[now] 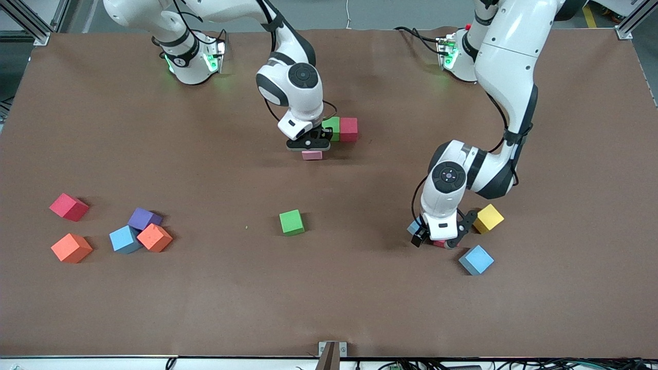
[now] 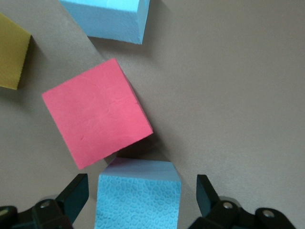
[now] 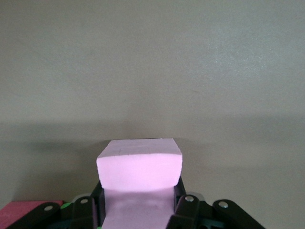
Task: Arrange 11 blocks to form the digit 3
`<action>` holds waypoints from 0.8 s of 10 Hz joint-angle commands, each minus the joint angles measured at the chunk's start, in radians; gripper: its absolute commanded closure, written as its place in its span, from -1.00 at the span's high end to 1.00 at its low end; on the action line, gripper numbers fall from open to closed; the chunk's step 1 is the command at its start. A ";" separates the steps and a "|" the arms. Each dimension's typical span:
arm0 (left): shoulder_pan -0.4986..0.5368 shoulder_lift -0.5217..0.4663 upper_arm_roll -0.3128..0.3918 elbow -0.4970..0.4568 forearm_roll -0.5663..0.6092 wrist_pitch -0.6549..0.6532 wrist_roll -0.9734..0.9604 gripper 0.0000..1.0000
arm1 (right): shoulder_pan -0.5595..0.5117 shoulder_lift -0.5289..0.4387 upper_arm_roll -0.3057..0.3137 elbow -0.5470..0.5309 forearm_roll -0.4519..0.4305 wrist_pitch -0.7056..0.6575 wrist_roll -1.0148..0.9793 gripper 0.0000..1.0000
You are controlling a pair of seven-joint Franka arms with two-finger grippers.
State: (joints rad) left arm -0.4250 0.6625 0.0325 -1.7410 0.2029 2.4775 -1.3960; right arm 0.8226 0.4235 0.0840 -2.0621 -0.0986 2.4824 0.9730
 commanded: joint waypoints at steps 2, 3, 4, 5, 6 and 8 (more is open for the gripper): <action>0.009 0.009 -0.008 0.008 0.004 0.011 0.023 1.00 | 0.012 -0.005 -0.009 -0.009 -0.027 0.013 0.032 -0.97; 0.009 0.009 -0.010 0.008 0.004 0.011 0.025 0.95 | 0.012 -0.003 -0.009 -0.009 -0.029 0.015 0.032 -0.97; 0.009 0.009 -0.010 0.008 0.004 0.012 0.025 0.85 | 0.012 0.004 -0.009 -0.009 -0.029 0.018 0.032 -0.97; 0.008 0.011 -0.011 0.006 0.004 0.011 0.025 0.64 | 0.012 0.006 -0.009 -0.009 -0.029 0.021 0.032 -0.95; 0.008 0.009 -0.023 0.003 0.000 0.011 0.023 0.31 | 0.012 0.008 -0.009 -0.010 -0.030 0.029 0.032 -0.87; 0.005 0.009 -0.026 0.001 0.000 0.011 0.012 -0.23 | 0.012 0.017 -0.009 -0.009 -0.029 0.030 0.032 -0.38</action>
State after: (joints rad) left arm -0.4254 0.6697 0.0154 -1.7410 0.2029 2.4798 -1.3903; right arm 0.8232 0.4390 0.0830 -2.0626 -0.1004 2.4974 0.9730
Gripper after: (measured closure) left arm 0.383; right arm 0.449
